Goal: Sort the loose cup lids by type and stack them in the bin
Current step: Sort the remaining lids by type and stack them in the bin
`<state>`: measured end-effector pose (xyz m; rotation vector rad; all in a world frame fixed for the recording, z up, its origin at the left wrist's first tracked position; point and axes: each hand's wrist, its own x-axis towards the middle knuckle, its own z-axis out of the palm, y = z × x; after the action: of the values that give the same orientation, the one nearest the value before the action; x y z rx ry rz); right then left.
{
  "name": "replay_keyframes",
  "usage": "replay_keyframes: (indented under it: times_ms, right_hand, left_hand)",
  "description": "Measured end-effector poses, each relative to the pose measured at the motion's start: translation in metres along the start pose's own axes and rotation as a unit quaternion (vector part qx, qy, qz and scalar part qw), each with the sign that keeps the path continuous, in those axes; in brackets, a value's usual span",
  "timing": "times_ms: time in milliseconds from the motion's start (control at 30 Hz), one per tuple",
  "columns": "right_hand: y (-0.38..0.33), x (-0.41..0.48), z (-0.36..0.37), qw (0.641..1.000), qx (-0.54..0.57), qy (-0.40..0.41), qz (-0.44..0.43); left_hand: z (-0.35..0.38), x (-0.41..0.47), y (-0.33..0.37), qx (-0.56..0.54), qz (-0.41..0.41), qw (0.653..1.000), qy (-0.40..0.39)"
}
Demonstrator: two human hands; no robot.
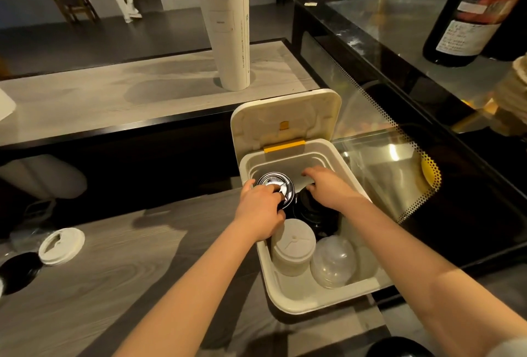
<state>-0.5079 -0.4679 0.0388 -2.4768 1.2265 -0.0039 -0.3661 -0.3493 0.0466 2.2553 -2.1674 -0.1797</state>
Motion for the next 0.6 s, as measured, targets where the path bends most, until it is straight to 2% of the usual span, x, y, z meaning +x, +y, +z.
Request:
replay_keyframes:
  times_ms: [67,200,367,600]
  right_hand:
    - [0.002,-0.007,-0.008,0.999,0.037,-0.028,-0.004]
    - [0.0,-0.019,-0.014,0.988,-0.04,-0.151,-0.016]
    - [-0.002,-0.023,-0.002,0.988,-0.086,-0.129,0.014]
    - [-0.003,-0.04,-0.001,0.996,-0.024,-0.077,0.023]
  left_hand:
    - [-0.001,0.0,0.001,0.002,-0.003,1.0,-0.003]
    - [-0.003,0.001,0.003,0.01,-0.004,1.0,-0.008]
    - [-0.004,0.0,0.004,0.011,-0.006,1.0,-0.012]
    - [-0.007,-0.002,0.005,-0.002,0.001,1.0,-0.011]
